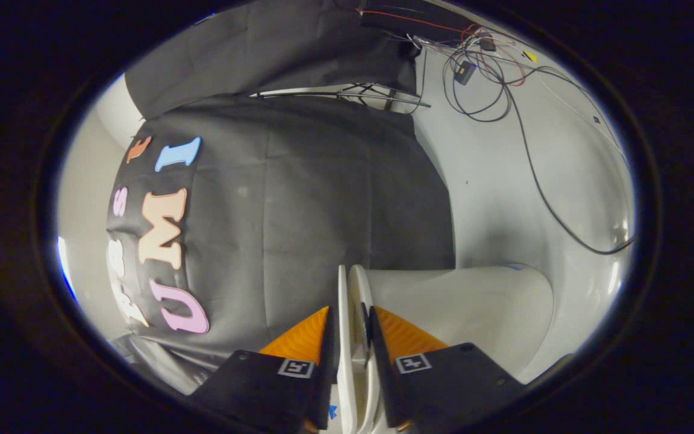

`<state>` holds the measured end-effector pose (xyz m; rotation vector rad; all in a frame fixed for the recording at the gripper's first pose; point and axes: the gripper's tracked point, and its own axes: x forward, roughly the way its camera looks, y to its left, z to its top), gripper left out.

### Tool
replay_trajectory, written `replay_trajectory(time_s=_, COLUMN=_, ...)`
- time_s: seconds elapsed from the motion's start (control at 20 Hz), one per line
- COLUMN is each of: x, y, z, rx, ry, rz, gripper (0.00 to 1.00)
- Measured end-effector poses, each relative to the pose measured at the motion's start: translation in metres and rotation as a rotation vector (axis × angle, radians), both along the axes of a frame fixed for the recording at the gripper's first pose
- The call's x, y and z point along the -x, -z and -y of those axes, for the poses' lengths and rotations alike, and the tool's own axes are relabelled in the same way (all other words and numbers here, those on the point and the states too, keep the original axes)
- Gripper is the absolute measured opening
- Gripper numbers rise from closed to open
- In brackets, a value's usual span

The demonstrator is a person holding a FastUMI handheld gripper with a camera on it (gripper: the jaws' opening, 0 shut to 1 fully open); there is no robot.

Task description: Open the toilet lid.

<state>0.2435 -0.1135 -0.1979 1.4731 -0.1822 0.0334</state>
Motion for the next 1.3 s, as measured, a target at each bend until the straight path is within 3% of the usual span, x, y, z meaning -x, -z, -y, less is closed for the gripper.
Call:
replay_trajectory(time_s=0.1, x=0.0, y=0.009, z=0.0, rx=-0.034, ry=0.006, rz=-0.006, gripper=0.15)
replay_trajectory(time_s=0.2, x=-0.003, y=0.007, z=0.001, rx=-0.056, ry=0.006, rz=0.016, gripper=0.03)
replay_trajectory(time_s=0.75, x=-0.001, y=-0.004, z=-0.001, rx=0.061, ry=-0.034, rz=-0.102, gripper=0.0)
replay_trajectory(time_s=1.3, x=0.026, y=-0.128, z=-0.055, rx=0.359, ry=0.033, rz=-0.015, gripper=0.0)
